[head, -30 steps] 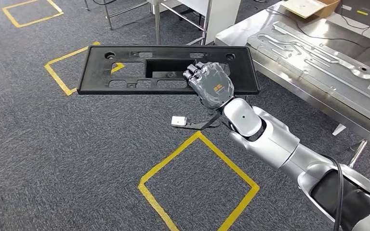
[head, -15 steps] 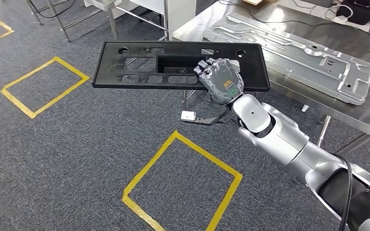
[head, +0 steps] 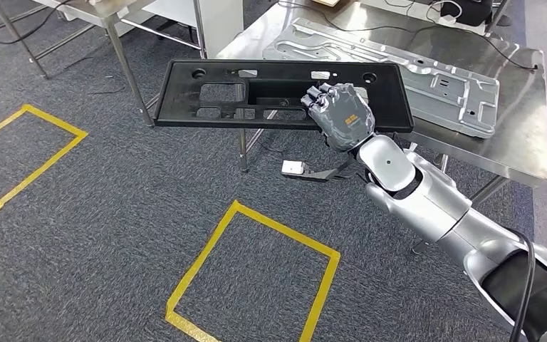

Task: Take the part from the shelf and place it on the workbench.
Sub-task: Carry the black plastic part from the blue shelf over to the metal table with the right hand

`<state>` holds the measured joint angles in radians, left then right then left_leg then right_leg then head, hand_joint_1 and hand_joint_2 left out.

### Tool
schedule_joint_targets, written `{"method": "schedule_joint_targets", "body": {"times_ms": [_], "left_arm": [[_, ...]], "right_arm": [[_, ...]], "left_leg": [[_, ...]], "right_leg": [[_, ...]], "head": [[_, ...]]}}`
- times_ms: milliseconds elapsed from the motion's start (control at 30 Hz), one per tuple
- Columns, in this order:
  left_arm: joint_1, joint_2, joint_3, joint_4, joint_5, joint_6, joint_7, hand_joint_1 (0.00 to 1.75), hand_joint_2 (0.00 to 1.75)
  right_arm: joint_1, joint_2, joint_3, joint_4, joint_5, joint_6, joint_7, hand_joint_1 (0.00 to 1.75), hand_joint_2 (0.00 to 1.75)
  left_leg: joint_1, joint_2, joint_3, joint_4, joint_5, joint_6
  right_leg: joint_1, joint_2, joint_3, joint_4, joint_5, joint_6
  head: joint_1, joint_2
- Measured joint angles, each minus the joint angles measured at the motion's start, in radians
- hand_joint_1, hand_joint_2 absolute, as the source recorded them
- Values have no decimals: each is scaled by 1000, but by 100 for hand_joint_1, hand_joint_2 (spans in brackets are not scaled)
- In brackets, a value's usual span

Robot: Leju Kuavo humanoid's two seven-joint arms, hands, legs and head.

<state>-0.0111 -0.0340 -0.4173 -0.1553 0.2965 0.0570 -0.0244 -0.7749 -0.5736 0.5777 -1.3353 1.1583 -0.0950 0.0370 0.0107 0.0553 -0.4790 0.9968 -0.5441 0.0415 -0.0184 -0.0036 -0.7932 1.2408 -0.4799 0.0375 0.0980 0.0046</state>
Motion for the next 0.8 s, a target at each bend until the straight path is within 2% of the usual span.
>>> {"method": "schedule_joint_targets", "body": {"times_ms": [67,100,133,167,200,233,267,300,333,367,400,433,467,500,533,600,633,667,700,733,767,800], "left_arm": [[1,0,0,0,0,-1,0,0,175],[0,0,0,0,0,-2,0,0,175],[-2,0,0,0,0,-2,0,0,175],[-4,1,-1,0,0,-2,0,0,175],[-7,0,-1,0,0,-2,0,0,175],[-10,0,-1,0,-1,-3,0,0,175],[-12,-1,-1,-1,-1,-3,0,0,175],[-14,-1,-2,-1,-1,-4,0,0,175],[-15,-2,-3,-1,-1,-4,0,0,175],[-13,-2,-4,-1,-1,-4,-1,0,175],[-12,-3,-5,-1,-1,-4,-1,0,175],[-10,-3,-6,-1,0,-4,0,0,175],[-8,-2,-7,-1,-1,-4,0,0,175],[-4,-2,-8,0,-1,-4,0,0,175],[2,-1,-8,0,-1,-4,0,0,175],[18,1,-11,5,-2,-4,0,0,175],[22,2,-12,7,-3,-4,0,0,175],[24,3,-13,10,-3,-4,1,0,175],[20,3,-14,11,-3,-4,0,0,175],[15,2,-14,10,-3,-4,0,0,175],[11,0,-15,10,-2,-4,1,0,175],[7,-1,-15,10,-1,-4,0,0,175]], "right_arm": [[3,-6,-1,1,-3,0,0,175,175],[4,-8,-2,1,-4,0,0,175,175],[6,-11,-4,0,-6,0,0,175,175],[8,-15,-6,-1,-7,0,-1,175,175],[7,-21,-10,-3,-8,0,-1,175,175],[6,-26,-15,-8,-8,0,-1,175,175],[3,-32,-20,-12,-9,0,-1,175,175],[0,-36,-25,-15,-10,0,0,175,175],[-2,-38,-29,-18,-10,0,1,175,175],[-1,-39,-30,-19,-10,0,1,175,175],[3,-38,-30,-20,-10,0,1,175,175],[10,-37,-29,-20,-10,1,1,175,175],[17,-36,-27,-20,-10,1,1,175,175],[24,-35,-26,-20,-10,1,2,175,175],[31,-35,-26,-20,-10,2,3,175,175],[46,-34,-24,-19,-11,3,6,175,175],[51,-34,-23,-19,-11,4,6,175,175],[55,-35,-23,-20,-11,5,6,175,175],[56,-38,-25,-23,-11,6,6,175,175],[54,-42,-28,-26,-11,7,5,175,175],[50,-49,-34,-30,-11,8,5,175,175],[46,-54,-39,-33,-11,8,4,175,175]], "left_leg": [[0,22,32,-3,-30,-8],[-1,33,48,-7,-44,-15],[-1,45,65,-17,-58,-22],[-2,54,83,-22,-63,-30],[-2,60,97,-18,-61,-37],[0,56,98,7,-50,-43],[2,37,78,60,-26,-47],[4,12,39,130,-7,-49],[6,-15,-17,207,-1,-51],[7,-35,-74,271,-16,-54],[7,-43,-126,310,-55,-56],[6,-46,-170,323,-103,-58],[6,-48,-204,312,-143,-58],[5,-50,-230,280,-157,-57],[4,-57,-249,228,-124,-54],[2,-98,-270,99,71,-45],[-1,-118,-271,56,159,-40],[-2,-129,-267,35,211,-34],[-5,-127,-258,35,212,-27],[-6,-118,-243,35,203,-19],[-5,-108,-227,30,193,-11],[-4,-100,-207,21,183,-5]], "right_leg": [[6,-36,35,-126,85,-7],[15,-53,50,-168,108,-16],[25,-64,60,-190,119,-25],[31,-60,69,-190,105,-33],[33,-49,86,-195,91,-42],[30,-35,102,-198,81,-50],[25,-23,122,-201,68,-58],[23,-11,142,-205,56,-66],[20,-1,162,-211,42,-72],[18,11,185,-217,28,-77],[16,25,211,-224,11,-79],[15,40,239,-231,-6,-80],[12,57,269,-238,-23,-79],[10,73,300,-244,-42,-76],[8,88,330,-249,-62,-72],[4,116,377,-257,-103,-63],[4,129,395,-261,-126,-57],[2,141,412,-265,-140,-50],[2,150,421,-261,-142,-44],[1,149,419,-242,-131,-40],[0,128,400,-198,-103,-35],[1,95,363,-137,-76,-31]], "head": [[-1,0],[-1,0],[-2,0],[-2,0],[-2,0],[-2,0],[-3,0],[-3,0],[-3,0],[-3,0],[-4,0],[-4,0],[-4,0],[-4,0],[-4,0],[-4,0],[-3,0],[-4,0],[-4,0],[-4,0],[-5,0],[-5,0]]}}
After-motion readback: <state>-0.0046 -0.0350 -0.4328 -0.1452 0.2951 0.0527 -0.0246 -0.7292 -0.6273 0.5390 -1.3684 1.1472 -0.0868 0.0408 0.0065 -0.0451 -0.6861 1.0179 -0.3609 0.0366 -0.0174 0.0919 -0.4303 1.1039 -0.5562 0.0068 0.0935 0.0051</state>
